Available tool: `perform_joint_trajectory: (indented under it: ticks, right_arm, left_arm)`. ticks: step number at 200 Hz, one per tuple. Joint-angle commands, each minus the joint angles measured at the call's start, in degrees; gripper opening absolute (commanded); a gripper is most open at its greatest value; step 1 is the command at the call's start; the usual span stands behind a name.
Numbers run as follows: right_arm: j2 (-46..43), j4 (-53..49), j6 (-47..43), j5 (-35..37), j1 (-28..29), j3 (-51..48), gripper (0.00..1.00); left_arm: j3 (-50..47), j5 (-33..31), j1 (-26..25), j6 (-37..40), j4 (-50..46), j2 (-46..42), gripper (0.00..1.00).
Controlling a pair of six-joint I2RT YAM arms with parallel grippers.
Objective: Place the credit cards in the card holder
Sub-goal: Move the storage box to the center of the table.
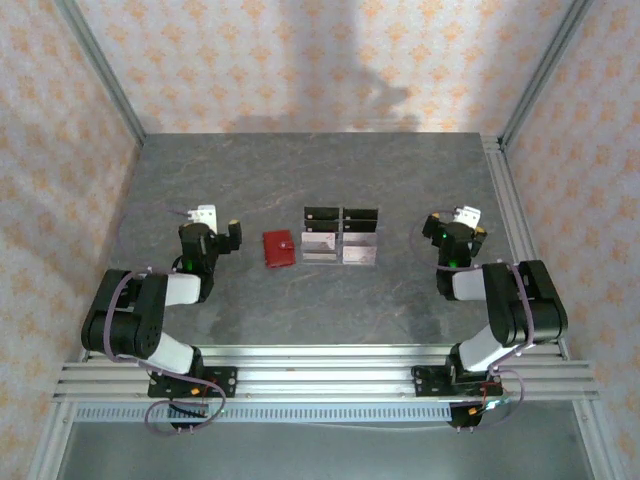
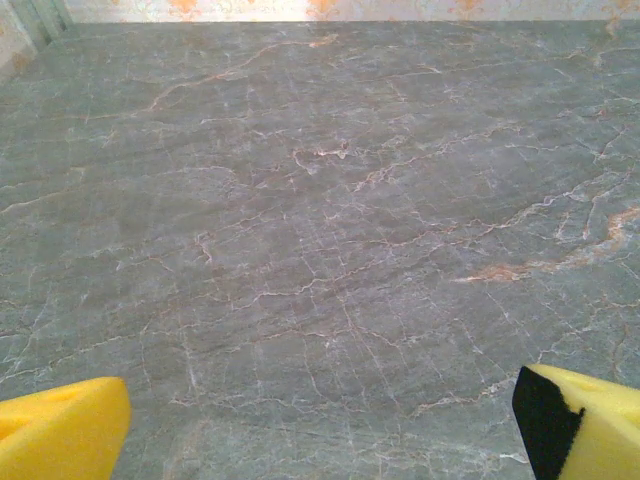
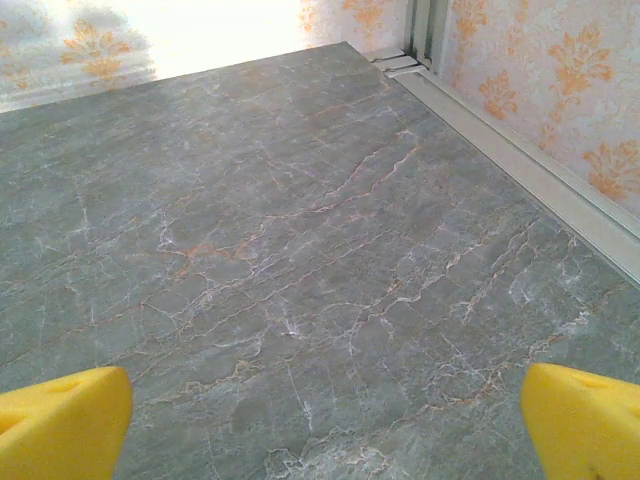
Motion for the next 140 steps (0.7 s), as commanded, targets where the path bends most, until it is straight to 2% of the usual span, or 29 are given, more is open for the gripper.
perform_joint_trajectory:
  ticks: [1,140]
  right_arm:
    - [0.5,3.0,-1.4,1.0,0.5,-0.6,0.99]
    - [0.4,0.8,-0.4,-1.4,-0.8,0.5,0.99]
  left_arm:
    - [2.1,0.7,0.4,0.4,-1.8,0.0,1.00]
    - [2.8,-0.6,0.6,-0.4,-3.0,0.1,1.00]
